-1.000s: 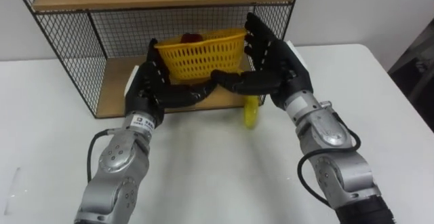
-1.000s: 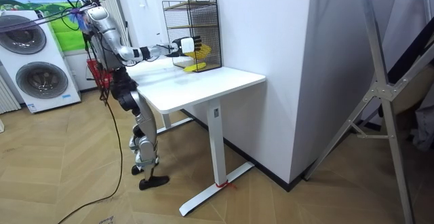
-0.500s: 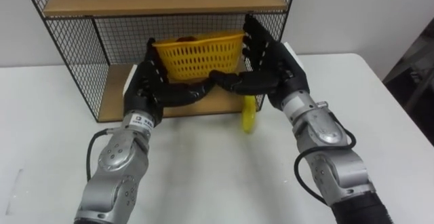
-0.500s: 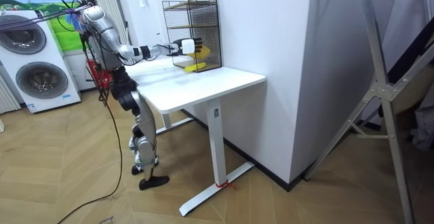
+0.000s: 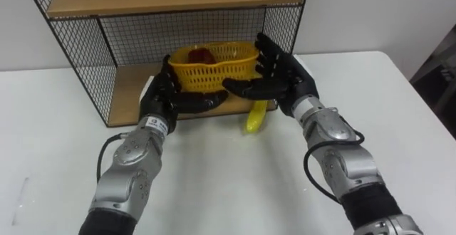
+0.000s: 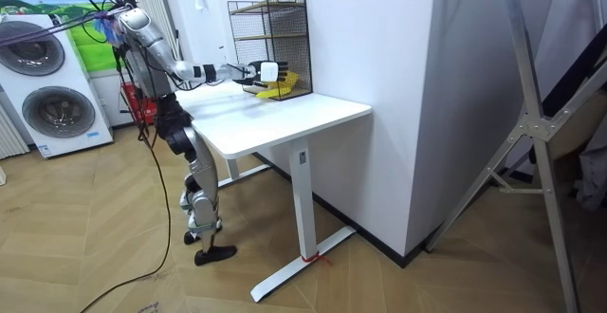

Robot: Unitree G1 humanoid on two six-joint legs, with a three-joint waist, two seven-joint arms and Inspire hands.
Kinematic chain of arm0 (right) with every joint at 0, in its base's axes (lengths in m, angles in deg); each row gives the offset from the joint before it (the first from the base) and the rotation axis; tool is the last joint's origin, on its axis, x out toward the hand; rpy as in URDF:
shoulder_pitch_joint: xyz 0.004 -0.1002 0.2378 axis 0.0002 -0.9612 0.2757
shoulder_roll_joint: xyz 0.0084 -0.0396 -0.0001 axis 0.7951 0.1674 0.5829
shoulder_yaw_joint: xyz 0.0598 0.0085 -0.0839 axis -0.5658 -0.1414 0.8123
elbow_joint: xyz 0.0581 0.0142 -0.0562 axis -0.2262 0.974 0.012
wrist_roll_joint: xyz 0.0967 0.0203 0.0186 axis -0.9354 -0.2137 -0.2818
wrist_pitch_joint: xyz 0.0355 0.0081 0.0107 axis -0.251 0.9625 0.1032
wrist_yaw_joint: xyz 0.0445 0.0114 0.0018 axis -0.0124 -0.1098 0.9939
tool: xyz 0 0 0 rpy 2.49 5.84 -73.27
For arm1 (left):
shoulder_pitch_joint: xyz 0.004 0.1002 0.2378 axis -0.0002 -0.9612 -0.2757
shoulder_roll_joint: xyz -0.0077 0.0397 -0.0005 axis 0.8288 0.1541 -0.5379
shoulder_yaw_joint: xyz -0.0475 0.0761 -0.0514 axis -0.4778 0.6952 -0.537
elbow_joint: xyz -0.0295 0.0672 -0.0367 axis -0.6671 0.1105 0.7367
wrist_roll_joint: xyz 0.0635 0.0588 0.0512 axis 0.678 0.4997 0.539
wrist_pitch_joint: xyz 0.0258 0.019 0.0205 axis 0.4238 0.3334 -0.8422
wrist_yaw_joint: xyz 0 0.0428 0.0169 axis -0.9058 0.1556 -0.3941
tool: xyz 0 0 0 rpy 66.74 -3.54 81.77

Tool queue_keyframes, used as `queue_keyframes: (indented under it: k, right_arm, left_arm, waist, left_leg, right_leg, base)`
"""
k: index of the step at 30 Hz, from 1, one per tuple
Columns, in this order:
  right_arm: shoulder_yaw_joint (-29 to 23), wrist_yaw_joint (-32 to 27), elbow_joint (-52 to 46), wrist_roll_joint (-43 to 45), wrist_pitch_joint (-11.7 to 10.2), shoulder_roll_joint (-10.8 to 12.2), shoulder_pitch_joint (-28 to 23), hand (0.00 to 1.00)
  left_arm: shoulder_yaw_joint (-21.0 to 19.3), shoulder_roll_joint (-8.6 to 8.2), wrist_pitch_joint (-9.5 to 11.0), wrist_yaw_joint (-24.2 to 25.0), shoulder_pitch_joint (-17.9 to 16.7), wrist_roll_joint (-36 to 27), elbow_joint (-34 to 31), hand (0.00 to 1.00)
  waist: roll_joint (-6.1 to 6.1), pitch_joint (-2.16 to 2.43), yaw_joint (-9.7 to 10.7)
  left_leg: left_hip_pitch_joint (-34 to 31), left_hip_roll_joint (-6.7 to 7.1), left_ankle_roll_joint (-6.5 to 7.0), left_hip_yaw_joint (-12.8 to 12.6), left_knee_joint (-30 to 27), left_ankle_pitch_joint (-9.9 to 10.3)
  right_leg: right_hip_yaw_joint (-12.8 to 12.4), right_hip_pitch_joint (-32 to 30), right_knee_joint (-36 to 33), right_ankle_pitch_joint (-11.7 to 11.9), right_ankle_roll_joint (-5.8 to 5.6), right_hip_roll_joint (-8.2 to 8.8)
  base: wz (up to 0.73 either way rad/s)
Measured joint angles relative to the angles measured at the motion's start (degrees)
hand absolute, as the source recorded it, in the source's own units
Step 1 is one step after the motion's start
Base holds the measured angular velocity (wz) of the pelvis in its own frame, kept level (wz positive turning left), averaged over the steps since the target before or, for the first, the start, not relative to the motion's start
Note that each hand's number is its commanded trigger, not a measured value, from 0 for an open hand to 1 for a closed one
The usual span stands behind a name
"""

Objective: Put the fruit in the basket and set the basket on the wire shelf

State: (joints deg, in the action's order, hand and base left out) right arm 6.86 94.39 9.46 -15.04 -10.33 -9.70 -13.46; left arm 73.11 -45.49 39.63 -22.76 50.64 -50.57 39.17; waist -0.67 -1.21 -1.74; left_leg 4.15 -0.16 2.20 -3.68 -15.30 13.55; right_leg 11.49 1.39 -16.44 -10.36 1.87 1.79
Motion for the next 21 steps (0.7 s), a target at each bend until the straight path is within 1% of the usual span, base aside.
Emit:
queue_keyframes:
  k: [3, 5, 6, 8, 10, 12, 13, 16, 21]
  right_arm:
    - [-0.87, 0.04, 1.95, 0.01, 1.17, 0.42, 0.51, 0.00]
    - [-2.08, 0.53, 5.26, 0.04, 2.32, 1.35, 2.22, 0.00]
    - [-2.22, 0.45, 5.91, 0.04, 2.72, 1.46, 2.42, 0.00]
    - [-3.26, 0.47, 6.52, 0.05, 3.61, 1.86, 2.75, 0.00]
    - [-3.47, 0.50, 6.63, 0.01, 3.88, 2.31, 2.84, 0.00]
    - [-3.46, 0.42, 6.71, 0.01, 4.42, 2.37, 2.83, 0.00]
    - [-3.44, 0.39, 6.80, 0.00, 4.68, 2.38, 2.86, 0.00]
    - [-3.50, 0.18, 6.82, -0.05, 4.99, 2.39, 2.98, 0.00]
    - [-3.67, 0.75, 6.80, -1.90, 5.64, 2.22, 3.03, 0.00]
  left_arm:
    - [-0.76, -0.25, -0.77, 0.04, 1.41, -0.07, 1.79, 0.00]
    - [-1.91, -0.26, -1.27, 0.04, 2.62, -0.09, 3.33, 0.00]
    - [-2.01, -0.23, -1.56, 0.03, 2.99, -0.08, 3.68, 0.00]
    - [-2.39, -0.20, -2.51, 0.03, 3.88, -0.09, 4.49, 0.00]
    - [-2.99, -0.17, -2.95, 0.04, 3.88, -0.07, 4.62, 0.00]
    - [-3.17, -0.08, -3.26, 0.04, 3.90, 0.00, 5.01, 0.00]
    - [-3.43, -0.06, -3.37, 0.04, 4.12, -0.01, 5.55, 0.00]
    - [-4.22, -0.07, -3.67, 0.04, 4.93, -0.01, 6.78, 0.00]
    - [-5.35, 0.04, -3.93, 0.05, 5.00, 0.01, 6.93, 0.00]
  waist:
    - [0.10, 0.09, 0.06]
    - [0.20, 0.14, 0.20]
    - [0.22, 0.16, 0.26]
    - [0.54, 0.41, 0.14]
    - [0.78, 0.57, 0.57]
    - [0.93, 0.63, 0.97]
    - [1.08, 0.74, 1.13]
    - [1.30, 0.80, 1.18]
    - [1.28, 0.81, 1.14]
  left_leg:
    - [0.31, 0.01, 0.00, 0.50, -0.07, -0.01]
    - [0.25, 0.05, 0.04, 0.52, 0.03, -0.11]
    - [0.18, 0.05, 0.04, 0.59, 0.11, -0.12]
    - [0.11, 0.13, 0.07, 0.69, 0.74, -0.28]
    - [0.12, 0.13, 0.02, 0.78, 0.79, -0.54]
    - [0.61, 0.12, -0.05, 0.82, 0.89, -0.83]
    - [0.72, 0.10, -0.08, 0.81, 0.88, -0.85]
    - [0.73, 0.10, -0.11, 0.81, 0.87, -0.95]
    - [0.65, 0.13, -0.11, 0.81, 0.85, -0.96]
  right_leg:
    - [0.36, 0.85, 0.77, 0.28, -0.05, -0.08]
    - [0.36, 0.81, 0.81, 0.41, -0.07, -0.06]
    - [0.43, 0.80, 0.86, 0.44, -0.07, -0.07]
    - [0.66, 0.71, 1.03, 0.51, -0.07, 0.01]
    - [0.90, 0.96, 1.42, 0.60, -0.03, 0.00]
    - [1.26, 1.70, 2.12, 0.85, -0.01, -0.07]
    - [1.26, 1.82, 2.13, 0.86, 0.00, -0.10]
    - [1.27, 1.82, 2.14, 0.89, 0.05, -0.08]
    - [1.32, 1.85, 2.63, 0.91, 0.06, -0.06]
  base:
    - [0.06]
    - [0.00]
    - [0.00]
    - [0.04]
    - [0.06]
    - [0.09]
    - [0.00]
    - [0.00]
    - [0.00]
